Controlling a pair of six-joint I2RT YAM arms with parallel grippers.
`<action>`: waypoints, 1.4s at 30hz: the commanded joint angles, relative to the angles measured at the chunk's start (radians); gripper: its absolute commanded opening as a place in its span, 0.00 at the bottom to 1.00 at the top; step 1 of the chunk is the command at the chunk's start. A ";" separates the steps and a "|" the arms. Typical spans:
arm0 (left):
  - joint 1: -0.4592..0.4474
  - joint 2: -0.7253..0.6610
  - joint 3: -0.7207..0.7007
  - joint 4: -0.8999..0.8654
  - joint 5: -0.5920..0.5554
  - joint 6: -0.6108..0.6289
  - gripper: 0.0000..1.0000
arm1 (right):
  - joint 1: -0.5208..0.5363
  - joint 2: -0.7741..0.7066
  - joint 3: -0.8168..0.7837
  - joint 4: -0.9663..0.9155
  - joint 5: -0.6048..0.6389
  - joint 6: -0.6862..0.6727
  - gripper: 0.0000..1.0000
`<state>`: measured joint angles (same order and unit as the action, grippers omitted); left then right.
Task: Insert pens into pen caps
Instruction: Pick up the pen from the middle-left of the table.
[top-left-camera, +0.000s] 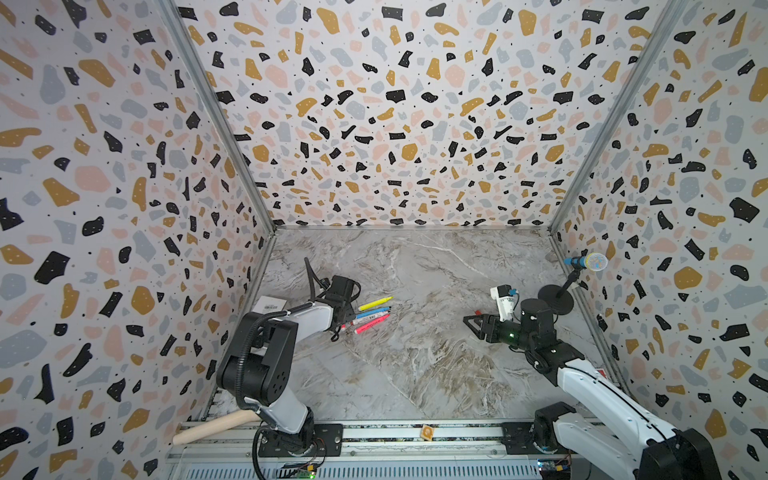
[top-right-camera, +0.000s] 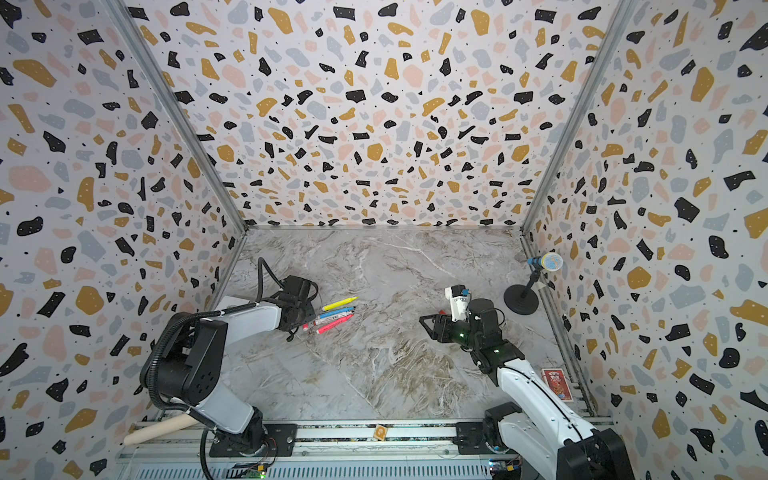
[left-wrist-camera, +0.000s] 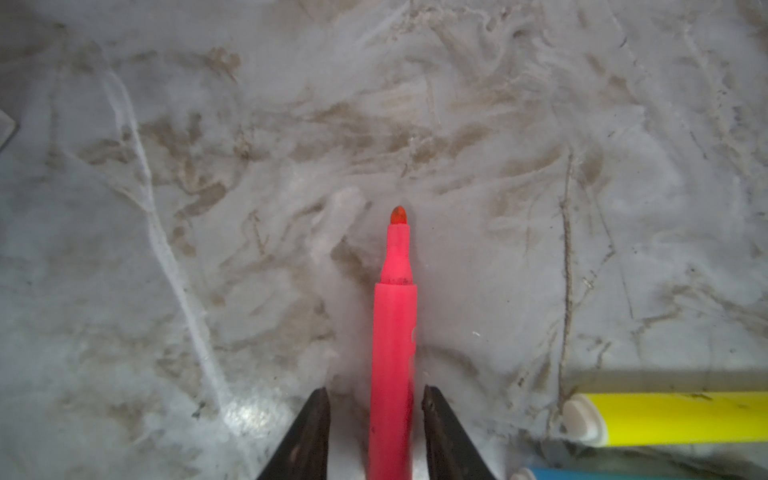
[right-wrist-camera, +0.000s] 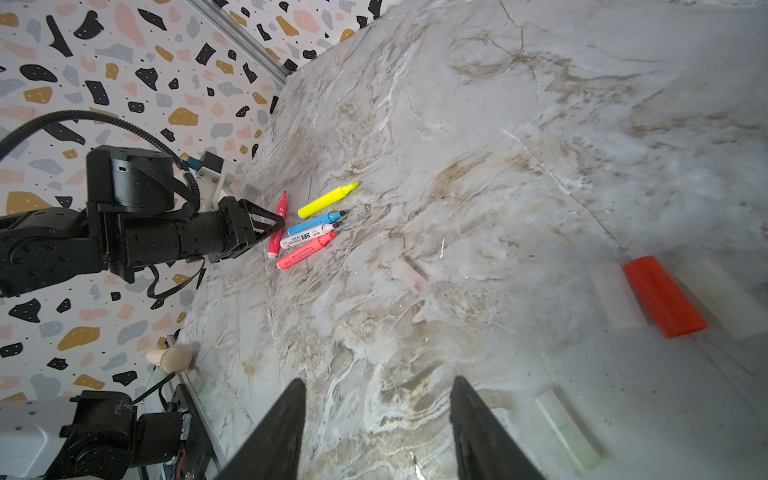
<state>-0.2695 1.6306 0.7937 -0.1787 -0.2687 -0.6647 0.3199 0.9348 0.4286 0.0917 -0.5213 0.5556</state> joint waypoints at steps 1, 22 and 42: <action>0.005 0.010 0.004 0.002 0.015 0.015 0.38 | -0.002 -0.003 -0.005 0.023 -0.007 -0.008 0.57; 0.017 -0.212 0.062 0.019 0.184 0.063 0.06 | 0.006 -0.040 -0.017 0.087 -0.142 -0.052 0.57; -0.222 -0.711 -0.194 0.551 0.568 -0.076 0.05 | 0.358 0.267 0.258 0.357 -0.369 -0.062 0.67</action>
<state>-0.4736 0.9527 0.6323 0.2287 0.2520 -0.7044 0.6689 1.1873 0.6243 0.3645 -0.8486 0.4648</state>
